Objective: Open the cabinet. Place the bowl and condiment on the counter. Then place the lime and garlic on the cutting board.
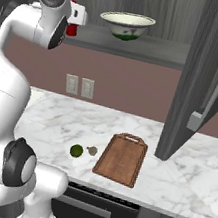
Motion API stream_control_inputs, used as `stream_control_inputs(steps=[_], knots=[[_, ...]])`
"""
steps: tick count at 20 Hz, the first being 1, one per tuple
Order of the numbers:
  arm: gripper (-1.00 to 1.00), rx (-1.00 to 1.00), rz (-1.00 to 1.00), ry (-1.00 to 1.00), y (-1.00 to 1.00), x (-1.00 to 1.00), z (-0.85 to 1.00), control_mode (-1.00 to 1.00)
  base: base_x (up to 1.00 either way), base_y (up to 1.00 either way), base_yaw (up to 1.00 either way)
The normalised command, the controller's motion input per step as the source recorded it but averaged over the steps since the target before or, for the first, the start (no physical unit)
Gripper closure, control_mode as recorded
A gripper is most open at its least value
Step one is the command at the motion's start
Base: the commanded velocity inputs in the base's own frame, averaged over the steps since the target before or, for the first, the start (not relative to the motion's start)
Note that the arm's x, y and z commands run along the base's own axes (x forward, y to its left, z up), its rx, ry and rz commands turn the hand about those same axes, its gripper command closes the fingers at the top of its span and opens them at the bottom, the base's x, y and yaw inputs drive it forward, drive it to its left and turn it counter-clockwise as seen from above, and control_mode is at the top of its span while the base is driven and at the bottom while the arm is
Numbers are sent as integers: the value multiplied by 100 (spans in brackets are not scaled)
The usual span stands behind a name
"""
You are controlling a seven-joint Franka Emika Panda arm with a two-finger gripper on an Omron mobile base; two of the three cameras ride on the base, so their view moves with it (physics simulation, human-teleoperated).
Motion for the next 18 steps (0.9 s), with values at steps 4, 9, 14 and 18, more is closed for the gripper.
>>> stream_control_inputs(steps=[4,9,14,18], knots=[[-100,0,0,0,0,17,-5,-100,0,0,0],[-100,0,0,0,0,15,-4,-100,0,0,0],[-100,0,0,0,0,14,-3,-100,0,0,0],[-100,0,0,0,2,15,-2,-100,0,0,0]])
